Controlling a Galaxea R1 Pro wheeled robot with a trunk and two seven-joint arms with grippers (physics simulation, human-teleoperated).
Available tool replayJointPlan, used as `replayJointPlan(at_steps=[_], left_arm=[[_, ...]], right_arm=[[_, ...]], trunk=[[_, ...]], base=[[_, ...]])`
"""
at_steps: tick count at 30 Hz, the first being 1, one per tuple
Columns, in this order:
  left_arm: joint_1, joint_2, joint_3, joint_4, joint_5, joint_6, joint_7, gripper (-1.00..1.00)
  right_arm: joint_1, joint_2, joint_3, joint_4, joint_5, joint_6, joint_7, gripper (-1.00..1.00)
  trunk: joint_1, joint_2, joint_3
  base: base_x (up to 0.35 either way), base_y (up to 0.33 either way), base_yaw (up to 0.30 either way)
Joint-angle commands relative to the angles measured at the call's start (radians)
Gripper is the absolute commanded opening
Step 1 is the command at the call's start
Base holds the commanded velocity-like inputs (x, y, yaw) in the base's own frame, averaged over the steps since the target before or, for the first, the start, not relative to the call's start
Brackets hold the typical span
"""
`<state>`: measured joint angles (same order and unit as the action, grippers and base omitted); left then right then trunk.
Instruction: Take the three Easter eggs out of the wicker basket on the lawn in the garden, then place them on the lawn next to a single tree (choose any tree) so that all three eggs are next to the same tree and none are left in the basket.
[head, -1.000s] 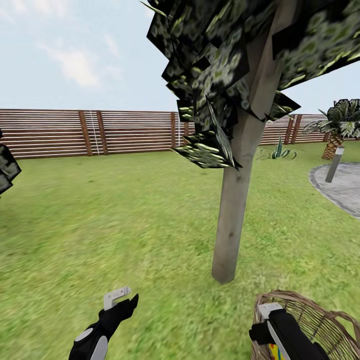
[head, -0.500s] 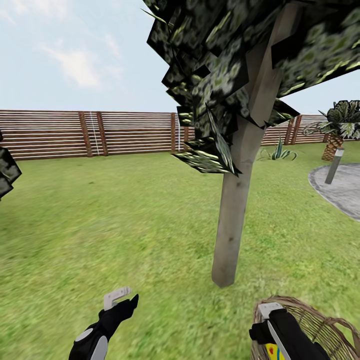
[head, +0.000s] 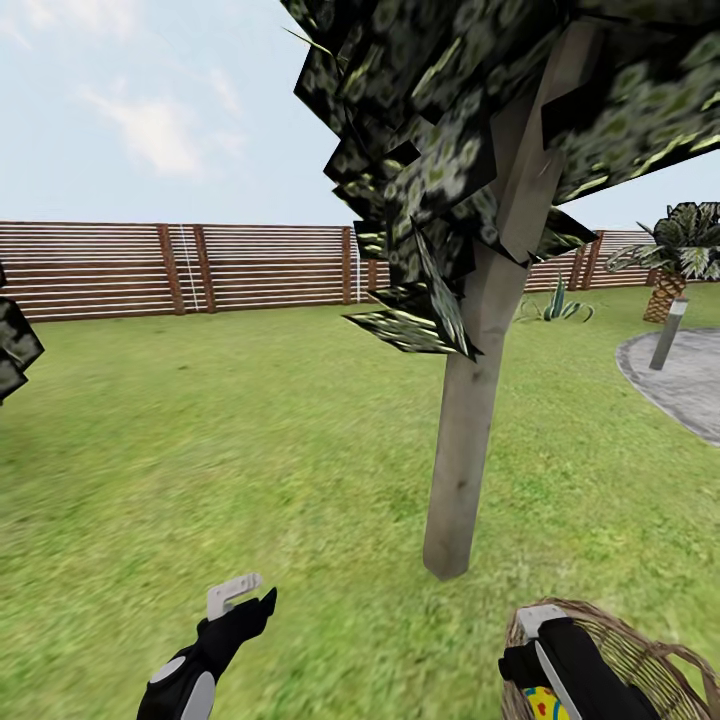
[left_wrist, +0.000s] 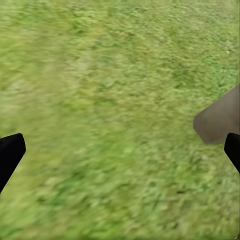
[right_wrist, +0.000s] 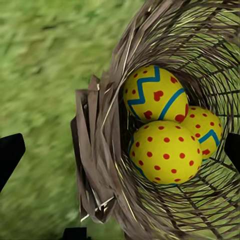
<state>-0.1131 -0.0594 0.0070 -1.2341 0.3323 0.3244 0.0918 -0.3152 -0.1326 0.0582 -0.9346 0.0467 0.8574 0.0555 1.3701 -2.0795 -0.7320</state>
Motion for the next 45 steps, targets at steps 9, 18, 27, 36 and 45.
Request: replayJointPlan(at_steps=[9, 18, 27, 36, 45], left_arm=[[0.0, -0.001, 0.001, -0.001, 0.01, 0.009, 0.005, 1.0], [0.0, -0.001, 0.001, -0.002, 0.011, 0.005, 0.005, 1.0], [0.0, -0.002, 0.001, -0.001, 0.011, 0.008, 0.006, 1.0], [0.0, -0.001, 0.001, -0.001, 0.011, 0.01, 0.006, 1.0], [0.0, -0.002, 0.0, 0.022, 0.011, 0.009, 0.008, 1.0]], right_arm=[[-0.001, -0.001, 0.003, 0.0, 0.005, 0.005, 0.006, 1.0], [-0.001, -0.001, 0.004, 0.001, 0.005, 0.005, 0.006, 1.0], [0.0, -0.001, 0.004, 0.002, 0.005, 0.005, 0.005, 1.0], [-0.001, -0.015, -0.13, -0.004, 0.015, 0.007, 0.008, 1.0], [-0.001, -0.015, -0.144, -0.004, 0.019, 0.009, 0.009, 1.0]], trunk=[[0.0, -0.001, -0.001], [0.0, -0.001, -0.001], [0.0, -0.001, -0.001], [0.0, -0.001, -0.001], [0.0, -0.001, -0.001]], base=[[0.0, -0.188, 0.0], [0.0, -0.143, 0.0], [0.0, -0.004, 0.0], [0.0, 0.0, 0.0], [0.0, 0.0, 0.0]])
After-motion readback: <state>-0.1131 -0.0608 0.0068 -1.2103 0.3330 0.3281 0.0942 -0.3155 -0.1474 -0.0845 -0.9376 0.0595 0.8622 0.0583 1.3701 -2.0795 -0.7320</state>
